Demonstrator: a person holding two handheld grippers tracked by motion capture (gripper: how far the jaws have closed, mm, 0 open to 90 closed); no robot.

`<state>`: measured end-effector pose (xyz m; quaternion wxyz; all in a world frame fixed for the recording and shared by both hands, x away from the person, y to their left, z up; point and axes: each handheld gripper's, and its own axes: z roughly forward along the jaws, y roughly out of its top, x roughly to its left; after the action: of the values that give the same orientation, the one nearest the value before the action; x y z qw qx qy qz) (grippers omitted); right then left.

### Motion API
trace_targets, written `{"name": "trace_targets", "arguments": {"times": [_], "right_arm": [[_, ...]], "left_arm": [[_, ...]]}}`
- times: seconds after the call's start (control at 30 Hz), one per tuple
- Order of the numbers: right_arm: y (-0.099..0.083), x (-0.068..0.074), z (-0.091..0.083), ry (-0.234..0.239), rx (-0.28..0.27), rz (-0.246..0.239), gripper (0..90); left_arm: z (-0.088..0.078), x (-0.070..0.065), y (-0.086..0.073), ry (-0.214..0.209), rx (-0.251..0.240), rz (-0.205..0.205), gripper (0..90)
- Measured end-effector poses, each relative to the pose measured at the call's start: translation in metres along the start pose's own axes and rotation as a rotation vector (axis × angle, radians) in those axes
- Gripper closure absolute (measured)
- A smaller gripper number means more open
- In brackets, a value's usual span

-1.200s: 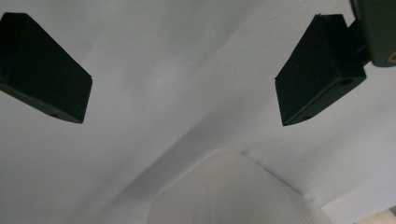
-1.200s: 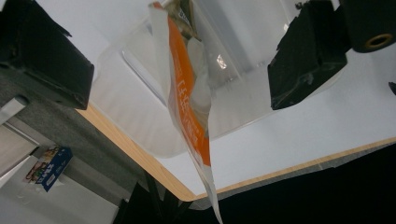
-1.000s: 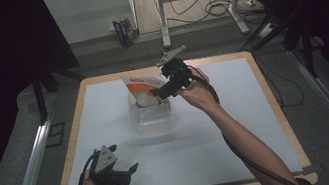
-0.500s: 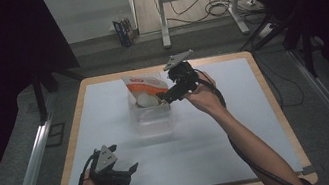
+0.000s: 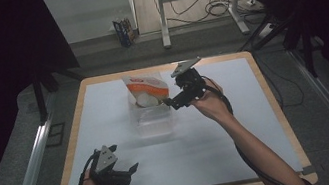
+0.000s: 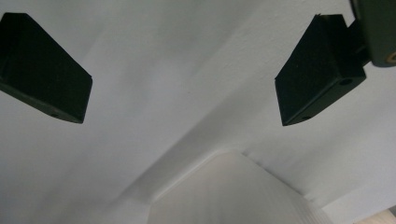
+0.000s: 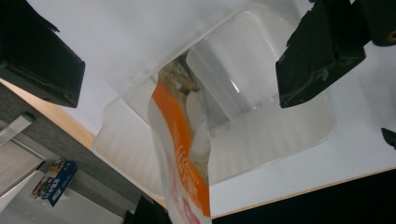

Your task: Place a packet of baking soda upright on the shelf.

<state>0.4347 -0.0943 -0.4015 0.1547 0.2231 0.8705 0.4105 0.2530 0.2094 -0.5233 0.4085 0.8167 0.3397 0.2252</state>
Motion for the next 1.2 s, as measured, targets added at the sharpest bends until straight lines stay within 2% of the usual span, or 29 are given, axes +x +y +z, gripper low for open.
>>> {"name": "trace_targets", "arguments": {"times": [0.3, 0.63, 0.73, 0.87, 1.2], "right_arm": [[-0.022, 0.006, -0.011, 0.008, -0.01, 0.022, 0.0], [-0.047, 0.01, -0.033, 0.01, -0.032, 0.045, 0.0], [-0.056, 0.012, -0.039, 0.0, -0.043, 0.043, 0.0], [-0.064, 0.014, -0.043, -0.01, -0.031, 0.024, 0.0], [-0.084, 0.021, -0.059, -0.023, -0.036, 0.028, 0.0]], "left_arm": [[0.0, 0.0, 0.001, -0.003, 0.001, -0.002, 3.9], [0.0, -0.001, 0.001, -0.01, 0.009, -0.008, 3.8], [0.0, -0.001, 0.001, -0.011, 0.012, -0.01, 4.0], [0.0, -0.001, 0.002, -0.018, 0.01, -0.016, 3.9], [0.0, -0.002, 0.002, -0.022, 0.01, -0.014, 3.9]]}}
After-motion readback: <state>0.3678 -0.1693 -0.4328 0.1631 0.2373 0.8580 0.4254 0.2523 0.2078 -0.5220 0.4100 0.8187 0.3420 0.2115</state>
